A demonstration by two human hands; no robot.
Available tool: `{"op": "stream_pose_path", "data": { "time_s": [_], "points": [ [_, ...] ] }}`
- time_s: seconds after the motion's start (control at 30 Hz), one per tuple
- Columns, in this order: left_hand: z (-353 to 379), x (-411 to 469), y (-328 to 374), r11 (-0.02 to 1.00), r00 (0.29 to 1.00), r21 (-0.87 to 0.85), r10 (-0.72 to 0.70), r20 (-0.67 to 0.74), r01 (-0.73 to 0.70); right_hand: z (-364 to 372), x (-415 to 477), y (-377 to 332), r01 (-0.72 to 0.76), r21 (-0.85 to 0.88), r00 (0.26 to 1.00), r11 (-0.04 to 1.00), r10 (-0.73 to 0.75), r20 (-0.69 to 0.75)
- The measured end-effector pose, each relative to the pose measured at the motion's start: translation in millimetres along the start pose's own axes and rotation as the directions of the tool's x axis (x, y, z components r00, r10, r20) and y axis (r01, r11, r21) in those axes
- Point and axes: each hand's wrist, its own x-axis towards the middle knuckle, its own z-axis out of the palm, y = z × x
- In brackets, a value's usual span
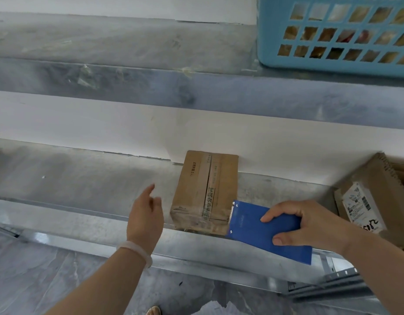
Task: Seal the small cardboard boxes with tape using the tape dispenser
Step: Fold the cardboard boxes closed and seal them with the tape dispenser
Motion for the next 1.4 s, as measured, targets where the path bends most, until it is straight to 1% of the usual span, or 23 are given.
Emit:
{"op": "stream_pose_path", "data": {
  "time_s": [0.03, 0.07, 0.1, 0.13, 0.17, 0.2, 0.23, 0.27, 0.3, 0.4, 0.47, 0.6, 0.7, 0.8, 0.9, 0.97, 1.03, 1.13, 1.3, 1.37, 1.4],
  "points": [
    [-1, 0, 13, 0.982, 0.981, 0.056, 0.186, -0.050, -0.183, 0, 0, 0, 0.000, 0.001, 1.000, 1.000, 0.000, 0.002],
    [2, 1, 27, 0.919, 0.926, 0.134, 0.377, -0.015, -0.371, -1, 0, 0, -0.003, 0.003, 1.000, 1.000, 0.003, 0.003],
    [7, 3, 40, 0.813, 0.837, 0.204, 0.539, 0.091, -0.546, -1, 0, -1, -0.005, 0.004, 1.000, 1.000, 0.005, 0.005],
    [16, 6, 49, 0.687, 0.734, 0.260, 0.633, 0.245, -0.679, -2, 1, -1, -0.006, 0.004, 1.000, 1.000, 0.006, 0.008],
    [25, 7, 58, 0.576, 0.654, 0.310, 0.640, 0.404, -0.756, -3, 0, -1, -0.008, 0.005, 1.000, 1.000, 0.008, 0.009],
    [32, 8, 62, 0.500, 0.616, 0.363, 0.584, 0.529, -0.786, -4, 0, 0, -0.014, 0.013, 1.000, 1.000, 0.014, 0.008],
    [38, 10, 63, 0.456, 0.610, 0.411, 0.509, 0.607, -0.789, -6, -1, 0, -0.023, 0.027, 1.000, 0.999, 0.023, 0.007],
    [42, 12, 61, 0.440, 0.620, 0.445, 0.447, 0.645, -0.780, -8, -2, 0, -0.030, 0.042, 1.000, 0.999, 0.030, 0.008],
    [44, 14, 59, 0.431, 0.624, 0.459, 0.426, 0.655, -0.777, -11, -3, 1, -0.031, 0.053, 0.999, 0.998, 0.031, 0.014],
    [45, 16, 54, 0.406, 0.610, 0.460, 0.442, 0.658, -0.790, -14, -7, 1, -0.040, 0.076, 0.998, 0.996, 0.036, 0.041],
    [45, 17, 54, 0.415, 0.609, 0.452, 0.443, 0.658, -0.790, -15, -7, 0, -0.052, 0.092, 0.998, 0.994, 0.048, 0.048],
    [44, 16, 55, 0.442, 0.607, 0.429, 0.438, 0.663, -0.788, -25, -15, 5, -0.082, 0.067, 0.996, 0.994, 0.079, 0.045],
    [44, 16, 56, 0.440, 0.610, 0.434, 0.442, 0.658, -0.786, -36, -20, 3, -0.117, 0.060, 0.991, 0.991, 0.113, 0.067],
    [45, 16, 56, 0.445, 0.604, 0.423, 0.436, 0.668, -0.789, -46, -25, -2, -0.142, -0.017, 0.984, 0.990, 0.143, 0.106],
    [45, 17, 55, 0.451, 0.605, 0.420, 0.438, 0.665, -0.788, -49, -28, -9, -0.171, -0.062, 0.980, 0.983, 0.176, 0.096],
    [45, 16, 55, 0.452, 0.601, 0.412, 0.444, 0.665, -0.791, -41, -25, -12, -0.157, -0.205, 0.980, 0.966, 0.179, 0.092],
    [46, 16, 55, 0.451, 0.599, 0.411, 0.449, 0.663, -0.793, -27, -17, -15, -0.146, -0.363, 0.981, 0.920, 0.181, 0.064],
    [48, 18, 54, 0.447, 0.595, 0.408, 0.455, 0.662, -0.796, -7, -6, -26, -0.136, -0.513, 0.986, 0.847, 0.165, 0.011],
    [50, 18, 50, 0.438, 0.599, 0.419, 0.464, 0.652, -0.796, 20, -1, -41, -0.133, -0.640, 0.991, 0.757, 0.122, -0.062],
    [51, 18, 50, 0.440, 0.600, 0.418, 0.464, 0.651, -0.794, 25, -1, -42, -0.144, -0.636, 0.990, 0.759, 0.120, -0.080],
    [51, 18, 51, 0.444, 0.602, 0.417, 0.461, 0.652, -0.793, 25, 0, -43, -0.150, -0.613, 0.989, 0.776, 0.124, -0.084]
  ]
}}
